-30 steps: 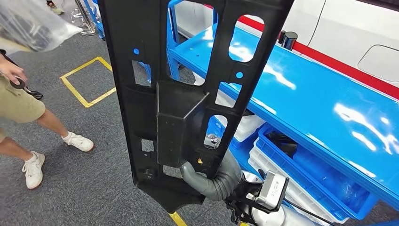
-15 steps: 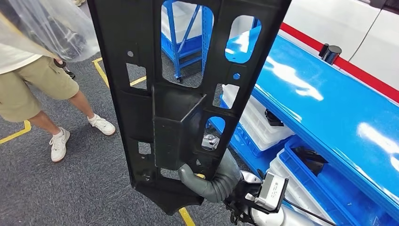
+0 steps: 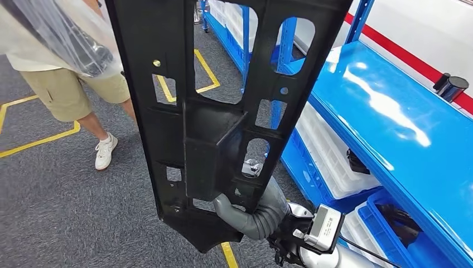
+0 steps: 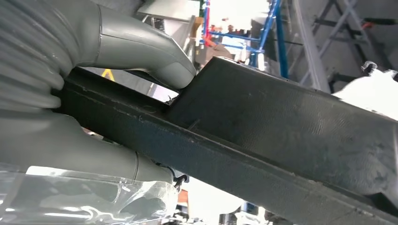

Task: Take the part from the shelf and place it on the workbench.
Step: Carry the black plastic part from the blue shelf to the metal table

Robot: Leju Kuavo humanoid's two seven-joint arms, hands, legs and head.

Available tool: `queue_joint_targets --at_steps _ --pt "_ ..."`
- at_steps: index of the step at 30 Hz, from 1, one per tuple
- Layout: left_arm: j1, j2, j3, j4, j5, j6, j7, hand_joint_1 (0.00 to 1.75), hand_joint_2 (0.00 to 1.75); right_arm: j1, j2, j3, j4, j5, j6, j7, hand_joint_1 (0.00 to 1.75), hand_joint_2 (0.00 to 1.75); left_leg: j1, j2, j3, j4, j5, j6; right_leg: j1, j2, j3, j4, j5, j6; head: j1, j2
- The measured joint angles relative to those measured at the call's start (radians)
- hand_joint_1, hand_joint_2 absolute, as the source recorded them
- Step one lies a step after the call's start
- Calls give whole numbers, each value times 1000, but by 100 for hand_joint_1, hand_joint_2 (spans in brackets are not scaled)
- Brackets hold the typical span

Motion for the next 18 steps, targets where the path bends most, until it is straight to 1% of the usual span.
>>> queue_joint_targets --at_steps 1,2,3,4,5,6,7,8,9,10,11,12,13,14,15,16,17,18 --pt "-2 0 0 0 0 1 1 0 175 0 0 0 -1 0 0 0 175 175 -1 31 -28 57 -24 -5 0 -14 5 -1 -4 -5 -2 0" --pt "-5 -1 0 0 0 1 1 0 175 0 0 0 -2 0 0 0 175 175 -1 60 -67 131 -54 -10 2 -28 9 -1 -8 -9 -4 0" --pt "-9 -1 1 0 0 1 1 0 175 1 0 0 -2 0 0 0 175 175 0 75 -109 207 -79 -13 5 -43 13 -1 -12 -11 -5 0" --pt "-13 -1 1 0 0 2 1 0 175 1 0 0 -3 0 0 0 175 175 0 83 -140 260 -91 -14 7 -57 17 -1 -17 -12 -5 0" --pt "-16 -1 1 0 0 2 1 0 175 2 0 0 -3 0 0 0 175 175 0 87 -153 275 -84 -14 8 -70 23 -1 -22 -11 -5 0" --pt "-16 -1 1 0 0 2 1 0 175 2 0 0 -3 0 0 0 175 175 0 91 -142 244 -56 -10 10 -82 30 -1 -28 -11 -5 0" --pt "-14 -1 1 0 0 2 2 0 175 1 0 0 -4 0 0 1 175 175 -3 99 -113 177 -14 -5 11 -93 40 -1 -34 -10 -5 0" --pt "-11 -1 1 0 0 2 3 0 175 1 0 0 -4 0 0 1 175 175 -9 123 -76 100 23 4 11 -102 48 -2 -41 -8 -5 0" --pt "-8 -1 0 0 -1 2 4 0 175 1 -1 0 -5 0 0 1 175 175 -19 147 -45 32 50 13 13 -111 54 -3 -47 -5 -5 0" --pt "-6 -1 0 0 -2 3 5 0 175 1 -1 0 -5 0 0 1 175 175 -27 168 -27 -9 62 21 15 -119 57 -4 -51 -2 -5 0" --pt "-5 0 0 0 -2 3 5 0 175 1 -1 0 -5 0 0 2 175 175 -35 180 -21 -26 61 26 17 -129 57 -5 -53 1 -6 0" --pt "-4 0 0 0 -2 3 5 0 175 1 -1 0 -6 0 0 3 175 175 -39 173 -23 -31 60 30 19 -140 59 -7 -55 4 -6 0" --pt "-2 0 0 0 -2 3 5 0 175 0 0 0 -6 0 0 3 175 175 -35 160 -20 -36 61 32 19 -148 60 -8 -59 9 -6 0" --pt "0 0 0 0 -3 3 5 0 175 -1 -1 0 -7 0 0 3 175 175 -32 146 -15 -43 62 35 17 -139 62 -1 -66 14 -6 0" --pt "0 0 0 0 -3 4 5 0 175 -1 -1 0 -8 0 0 3 175 175 -27 134 -8 -50 63 38 16 -117 55 22 -79 17 -5 0" --pt "-1 0 0 0 -3 4 5 0 175 -2 -1 0 -9 0 0 3 175 175 -21 121 0 -56 64 42 15 -89 35 68 -101 20 -4 0" --pt "-2 0 0 0 -3 4 5 0 175 -1 -1 0 -9 1 0 3 175 175 -20 108 4 -57 63 45 13 -60 0 137 -127 22 -4 0" --pt "-1 -1 0 0 -4 3 5 0 175 0 -2 0 -10 1 0 3 175 175 -18 96 8 -57 61 47 13 -46 -45 215 -152 24 -3 0"
